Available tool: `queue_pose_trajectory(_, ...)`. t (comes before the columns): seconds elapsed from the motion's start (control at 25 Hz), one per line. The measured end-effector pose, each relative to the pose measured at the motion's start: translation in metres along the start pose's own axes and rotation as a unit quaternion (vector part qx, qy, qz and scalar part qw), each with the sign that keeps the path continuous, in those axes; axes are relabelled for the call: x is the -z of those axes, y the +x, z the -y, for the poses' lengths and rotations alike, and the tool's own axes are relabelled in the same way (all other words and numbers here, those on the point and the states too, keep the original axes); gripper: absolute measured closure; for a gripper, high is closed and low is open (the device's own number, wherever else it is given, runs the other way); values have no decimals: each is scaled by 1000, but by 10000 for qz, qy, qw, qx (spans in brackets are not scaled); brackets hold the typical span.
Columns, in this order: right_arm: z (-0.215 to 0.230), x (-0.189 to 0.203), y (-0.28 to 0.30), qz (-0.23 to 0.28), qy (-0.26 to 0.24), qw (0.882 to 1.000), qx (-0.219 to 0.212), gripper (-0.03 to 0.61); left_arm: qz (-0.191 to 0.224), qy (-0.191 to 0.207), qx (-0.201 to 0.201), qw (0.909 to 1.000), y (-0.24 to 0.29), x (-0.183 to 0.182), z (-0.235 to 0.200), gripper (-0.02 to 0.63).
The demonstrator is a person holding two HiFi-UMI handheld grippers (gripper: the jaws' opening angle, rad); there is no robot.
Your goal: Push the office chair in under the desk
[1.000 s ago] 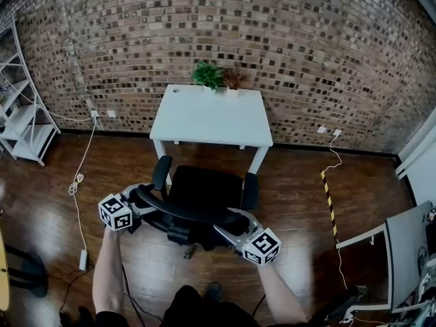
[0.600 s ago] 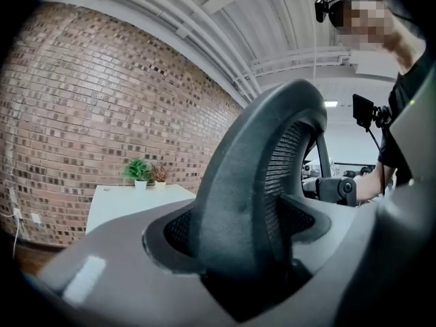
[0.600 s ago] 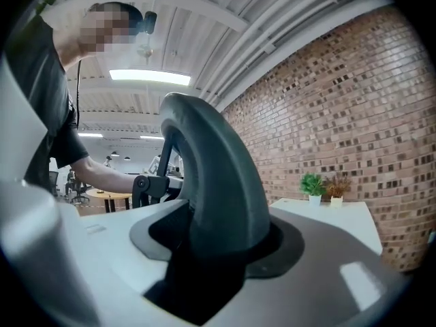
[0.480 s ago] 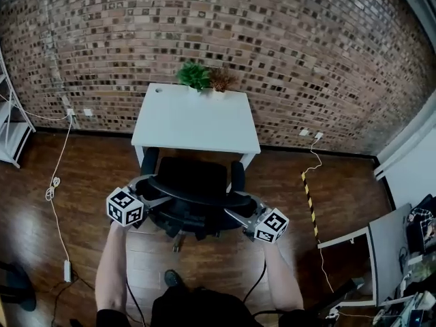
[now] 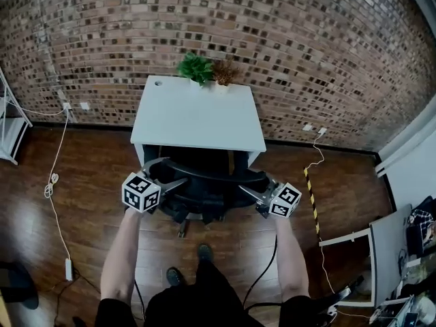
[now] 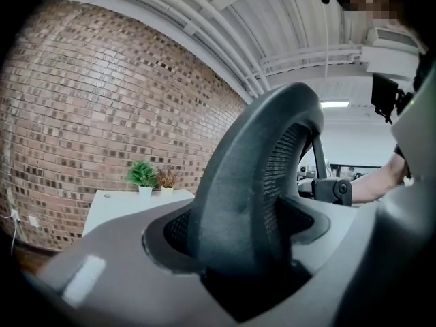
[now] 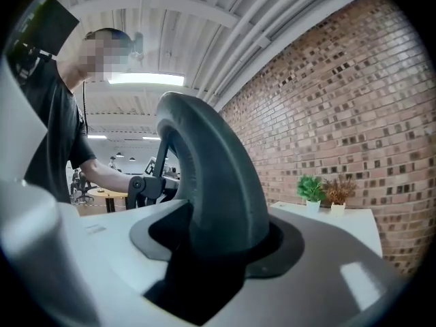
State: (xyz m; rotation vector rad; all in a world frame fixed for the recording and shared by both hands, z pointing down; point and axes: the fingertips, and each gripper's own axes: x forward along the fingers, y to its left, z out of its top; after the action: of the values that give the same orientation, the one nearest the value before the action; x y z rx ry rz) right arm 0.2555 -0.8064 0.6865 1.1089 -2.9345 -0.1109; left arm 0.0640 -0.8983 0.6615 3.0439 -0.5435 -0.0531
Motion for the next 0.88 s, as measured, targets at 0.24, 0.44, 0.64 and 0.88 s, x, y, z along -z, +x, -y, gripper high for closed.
queue_pose_trajectory(0.24, 67, 18, 12, 171, -178, 9997, -27, 324, 16, 116, -139, 9998, 55, 23, -40, 60)
queue_pose_trajectory(0.44, 123, 34, 21, 236, -246, 9993, -176, 324, 20, 135, -281, 9995, 100, 40, -75, 58)
queue_pose_trajectory(0.64, 187, 47, 28, 218, -265, 9989, -304, 324, 105, 138, -498, 9986, 147, 49, -105, 58)
queue_pose_trajectory(0.88, 243, 58, 51, 110, -173, 9992, -342, 322, 196, 65, -523, 9984, 181, 51, -148, 61)
